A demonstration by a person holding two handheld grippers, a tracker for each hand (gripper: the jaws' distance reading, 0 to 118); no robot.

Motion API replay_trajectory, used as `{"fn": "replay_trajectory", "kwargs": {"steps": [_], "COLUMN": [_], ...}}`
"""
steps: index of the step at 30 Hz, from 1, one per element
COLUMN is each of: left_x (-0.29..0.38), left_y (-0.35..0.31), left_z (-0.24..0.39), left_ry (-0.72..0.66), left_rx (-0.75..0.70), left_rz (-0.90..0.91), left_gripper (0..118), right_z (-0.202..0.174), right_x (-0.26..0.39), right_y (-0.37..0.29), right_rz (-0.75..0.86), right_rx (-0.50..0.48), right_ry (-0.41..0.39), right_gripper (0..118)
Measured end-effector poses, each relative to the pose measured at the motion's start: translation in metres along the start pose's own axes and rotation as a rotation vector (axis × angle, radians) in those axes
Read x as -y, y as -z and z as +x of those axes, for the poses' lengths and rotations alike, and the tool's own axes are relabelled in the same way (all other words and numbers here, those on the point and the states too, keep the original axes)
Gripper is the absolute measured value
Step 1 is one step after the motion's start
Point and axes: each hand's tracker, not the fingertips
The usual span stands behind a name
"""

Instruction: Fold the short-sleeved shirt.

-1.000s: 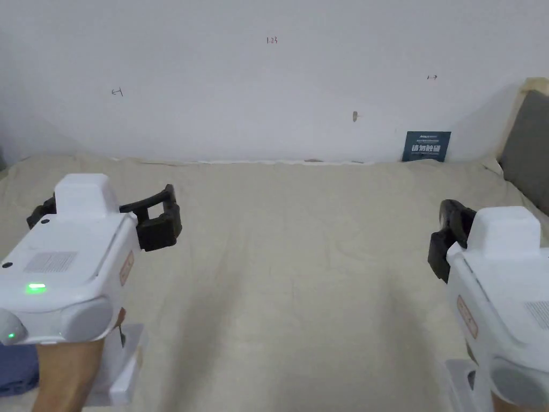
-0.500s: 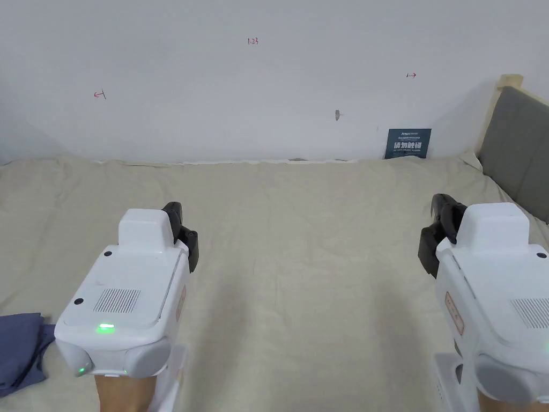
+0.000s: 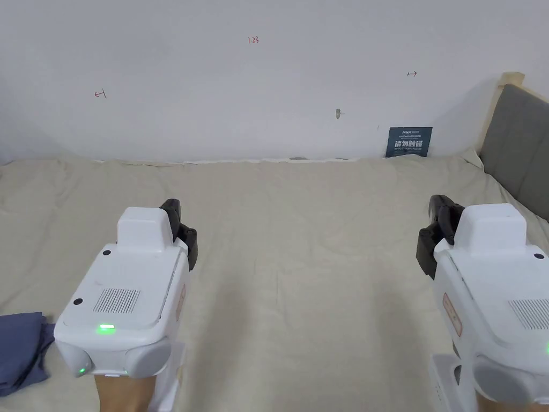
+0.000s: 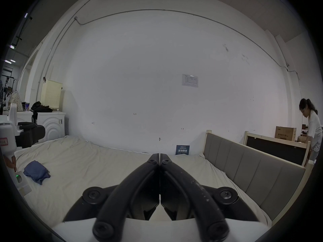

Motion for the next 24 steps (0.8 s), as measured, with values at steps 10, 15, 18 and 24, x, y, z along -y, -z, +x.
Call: {"fn": "replay_trajectory", "kwargs": {"steps": [10, 15, 18, 24], "left_x": [0.0025, 0.0032, 0.0042, 0.0049], "left_y": [-0.0008, -0.0013, -0.0011, -0.0011], "left_z": [0.0014, 0.0033, 0.0023, 0.0001], "left_ry": [0.009, 0.012, 0.01, 0.006], "left_rx": [-0.002, 0.0, 0.005, 0.004], "left_rz": [0.0, 0.002, 0.0, -0.002], "left_gripper": [0, 0, 0, 0], "right_z": [-0.0021, -0.0031, -0.0034, -0.004], "right_x": [0.0002, 0.0002, 0.0003, 0.0005], "right_y": [-0.0001, -0.0003, -0.0009, -0.0019], "right_rz": [-0.002, -0.001, -0.002, -0.003], "right_rx": [-0.001, 0.0, 0.0, -0.002], "right_ry": [-0.003, -0.007, -0.007, -0.01], "right_gripper": [2, 2, 2, 2]}}
